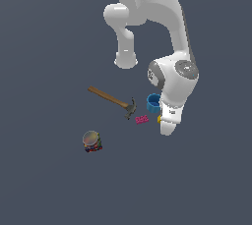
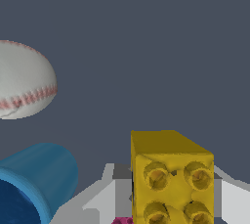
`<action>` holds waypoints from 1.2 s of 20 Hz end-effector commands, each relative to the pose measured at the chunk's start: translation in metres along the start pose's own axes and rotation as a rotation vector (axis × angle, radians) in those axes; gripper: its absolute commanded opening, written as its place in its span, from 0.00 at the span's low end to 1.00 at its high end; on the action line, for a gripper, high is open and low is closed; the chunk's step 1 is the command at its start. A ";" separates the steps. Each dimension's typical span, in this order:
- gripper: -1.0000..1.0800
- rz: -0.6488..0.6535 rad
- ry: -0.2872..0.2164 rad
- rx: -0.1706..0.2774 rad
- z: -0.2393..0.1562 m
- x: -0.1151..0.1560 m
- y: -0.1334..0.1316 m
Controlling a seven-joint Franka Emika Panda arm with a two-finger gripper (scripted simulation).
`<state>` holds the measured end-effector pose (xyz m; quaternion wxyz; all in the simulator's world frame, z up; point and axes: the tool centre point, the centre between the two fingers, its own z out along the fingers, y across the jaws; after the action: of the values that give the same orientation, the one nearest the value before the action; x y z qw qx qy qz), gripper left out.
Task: Pick up a designated object from a clutter of objects.
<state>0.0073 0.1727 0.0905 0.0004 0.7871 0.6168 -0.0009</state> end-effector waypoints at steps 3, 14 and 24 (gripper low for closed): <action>0.00 -0.001 0.000 -0.001 -0.044 -0.012 -0.001; 0.00 -0.002 0.004 0.000 -0.166 -0.045 -0.005; 0.00 -0.001 0.004 0.000 -0.250 -0.068 -0.004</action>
<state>-0.0118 0.1110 0.3303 -0.0006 0.7869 0.6171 0.0009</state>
